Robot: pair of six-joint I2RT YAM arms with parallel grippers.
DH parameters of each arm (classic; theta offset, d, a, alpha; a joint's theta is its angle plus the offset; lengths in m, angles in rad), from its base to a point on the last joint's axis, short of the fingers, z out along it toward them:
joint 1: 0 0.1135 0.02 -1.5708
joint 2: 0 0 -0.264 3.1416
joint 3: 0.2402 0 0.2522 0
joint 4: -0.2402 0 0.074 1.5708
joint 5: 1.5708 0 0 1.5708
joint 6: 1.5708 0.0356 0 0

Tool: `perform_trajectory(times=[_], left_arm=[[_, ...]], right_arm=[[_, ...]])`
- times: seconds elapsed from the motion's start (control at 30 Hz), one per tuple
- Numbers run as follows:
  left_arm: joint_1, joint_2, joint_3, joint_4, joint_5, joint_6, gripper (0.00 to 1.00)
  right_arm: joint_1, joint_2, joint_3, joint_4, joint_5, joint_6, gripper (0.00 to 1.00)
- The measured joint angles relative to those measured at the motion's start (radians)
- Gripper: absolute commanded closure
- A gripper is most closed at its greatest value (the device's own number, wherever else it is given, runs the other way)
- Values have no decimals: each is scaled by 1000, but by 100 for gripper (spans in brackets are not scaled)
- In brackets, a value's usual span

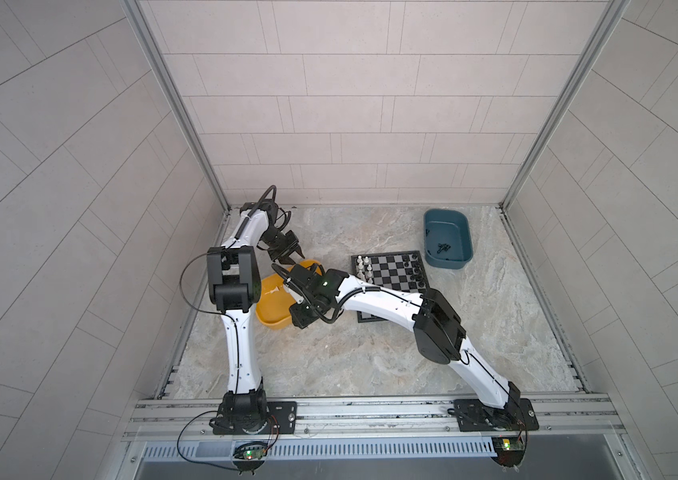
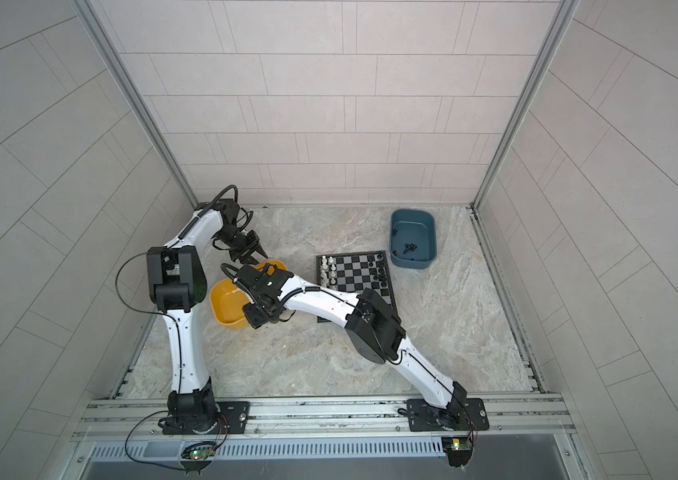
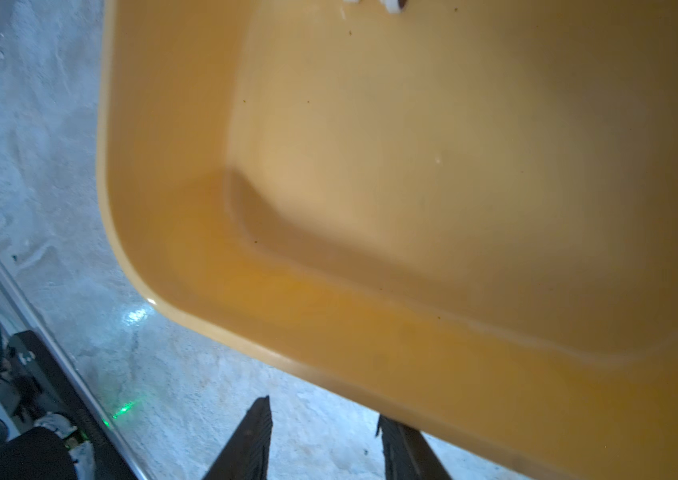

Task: Set up the chess pieces on the board

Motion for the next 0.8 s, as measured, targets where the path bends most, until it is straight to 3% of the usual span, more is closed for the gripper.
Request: perform_trajectory(times=[0.1, 0.17, 0.27, 0.37, 0.43, 0.47, 0.53, 0.63, 0.8], left_arm=[[0, -63, -18, 2, -34, -7, 49], [0, -142, -32, 8, -75, -19, 36], [0, -315, -75, 35, -162, -38, 2], [6, -547, -212, 96, -245, -92, 0], [32, -697, -358, 164, -241, -146, 0], [55, -771, -449, 195, -237, -182, 2], [90, -864, -593, 233, -232, -247, 16], [100, -932, -774, 279, -233, -368, 46], [61, -949, -903, 300, -259, -547, 63]], right_arm=[[-1, -51, -79, 14, -2, -14, 40], [-9, -106, -139, 4, -9, -33, 37], [-26, -224, -237, 0, -19, -62, 33], [-54, -393, -369, 2, -24, -87, 28], [-82, -508, -459, 8, -27, -97, 23], [-101, -567, -505, 9, -30, -102, 21], [-142, -666, -580, 9, -32, -109, 16], [-201, -786, -680, 17, -32, -123, 10], [-260, -940, -855, 59, -45, -132, 12]])
